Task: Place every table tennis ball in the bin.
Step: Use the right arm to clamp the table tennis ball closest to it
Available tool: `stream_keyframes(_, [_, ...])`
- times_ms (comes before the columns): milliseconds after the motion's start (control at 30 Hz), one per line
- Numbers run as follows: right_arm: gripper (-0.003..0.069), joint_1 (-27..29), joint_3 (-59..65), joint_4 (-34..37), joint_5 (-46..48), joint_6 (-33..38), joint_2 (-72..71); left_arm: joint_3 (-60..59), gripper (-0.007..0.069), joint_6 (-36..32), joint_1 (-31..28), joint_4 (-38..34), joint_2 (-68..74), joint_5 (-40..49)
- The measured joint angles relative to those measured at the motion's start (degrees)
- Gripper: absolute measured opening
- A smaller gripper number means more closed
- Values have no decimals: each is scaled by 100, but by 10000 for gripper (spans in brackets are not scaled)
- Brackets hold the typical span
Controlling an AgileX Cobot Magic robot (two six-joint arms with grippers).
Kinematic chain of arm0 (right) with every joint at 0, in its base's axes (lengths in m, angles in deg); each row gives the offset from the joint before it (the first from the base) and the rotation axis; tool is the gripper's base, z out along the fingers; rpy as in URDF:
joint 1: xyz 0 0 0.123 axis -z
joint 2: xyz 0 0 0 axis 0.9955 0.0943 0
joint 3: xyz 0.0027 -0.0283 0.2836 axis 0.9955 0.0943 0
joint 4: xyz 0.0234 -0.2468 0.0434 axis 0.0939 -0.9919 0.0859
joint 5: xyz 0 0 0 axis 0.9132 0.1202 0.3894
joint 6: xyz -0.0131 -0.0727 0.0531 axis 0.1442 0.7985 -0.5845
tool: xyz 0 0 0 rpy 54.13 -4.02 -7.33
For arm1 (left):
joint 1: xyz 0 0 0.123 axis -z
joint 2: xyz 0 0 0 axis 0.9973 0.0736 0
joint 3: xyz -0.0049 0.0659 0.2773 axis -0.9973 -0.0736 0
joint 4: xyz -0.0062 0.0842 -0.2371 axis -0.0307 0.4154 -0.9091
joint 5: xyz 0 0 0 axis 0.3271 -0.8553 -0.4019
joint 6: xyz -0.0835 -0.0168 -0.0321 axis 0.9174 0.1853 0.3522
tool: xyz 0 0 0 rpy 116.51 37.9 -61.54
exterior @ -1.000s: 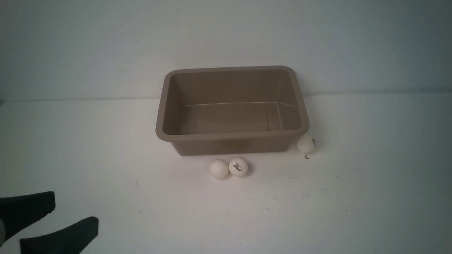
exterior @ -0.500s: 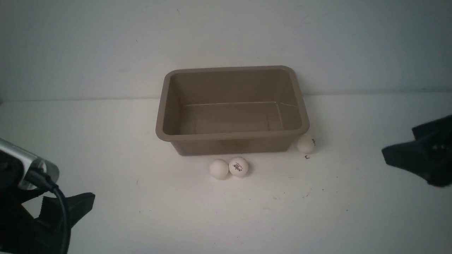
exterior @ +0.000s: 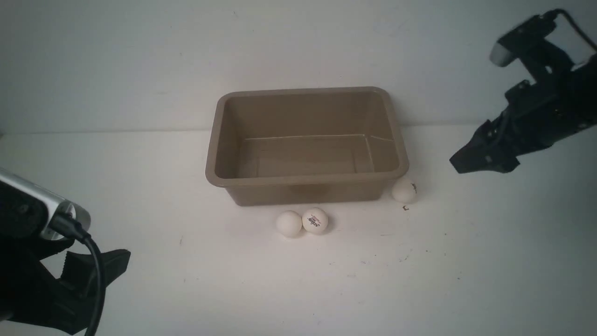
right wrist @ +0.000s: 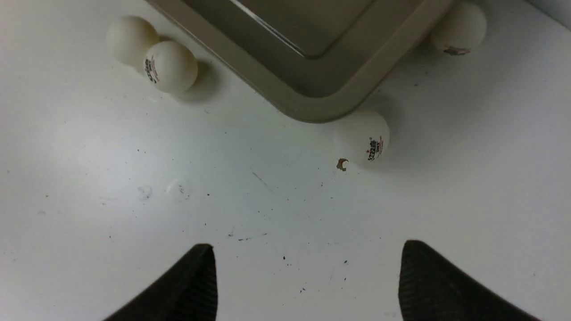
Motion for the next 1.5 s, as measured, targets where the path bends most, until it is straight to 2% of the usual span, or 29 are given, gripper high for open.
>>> stream_keyframes(367, [494, 0, -1087, -126, 391, 565, 1411, 0, 520, -12, 0, 0, 0, -5])
stream_keyframes(800, [494, -119, -1478, 191, 105, 876, 2654, 0, 520, -14, 0, -5, 0, -5])
stream_keyframes(1000, [494, -396, -1707, 11, -283, 895, 2883, 0, 520, -14, 0, -9, 0, -5])
stream_keyframes(1500, [494, -455, -1737, -98, -566, 895, 2972, 0, 520, -14, 0, -139, 0, -5])
